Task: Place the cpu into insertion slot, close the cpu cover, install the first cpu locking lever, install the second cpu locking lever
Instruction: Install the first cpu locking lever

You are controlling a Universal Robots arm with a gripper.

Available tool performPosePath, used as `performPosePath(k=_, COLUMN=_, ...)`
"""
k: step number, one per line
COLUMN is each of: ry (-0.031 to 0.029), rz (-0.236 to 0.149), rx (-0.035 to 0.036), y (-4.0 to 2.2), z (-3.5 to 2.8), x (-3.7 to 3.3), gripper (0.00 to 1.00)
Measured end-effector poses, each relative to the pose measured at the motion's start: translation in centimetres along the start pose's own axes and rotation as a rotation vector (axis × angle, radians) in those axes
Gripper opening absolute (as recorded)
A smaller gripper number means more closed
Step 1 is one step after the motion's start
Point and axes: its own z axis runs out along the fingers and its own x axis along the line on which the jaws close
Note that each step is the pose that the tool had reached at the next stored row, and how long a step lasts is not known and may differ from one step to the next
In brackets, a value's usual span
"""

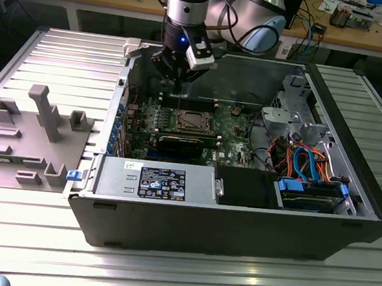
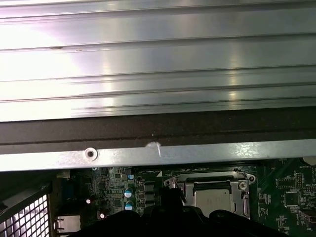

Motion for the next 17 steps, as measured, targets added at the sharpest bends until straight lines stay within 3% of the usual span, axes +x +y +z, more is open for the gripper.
performPosePath(k=9, ry=0.0004, rz=-0.005, rx=0.0001, y=0.18, z=-0.01, x=-0.87, gripper=0.11)
performPosePath(k=17, ry=0.0003, rz=-0.017, rx=0.0, y=0.22, z=0.08, x=-0.95, gripper=0.11)
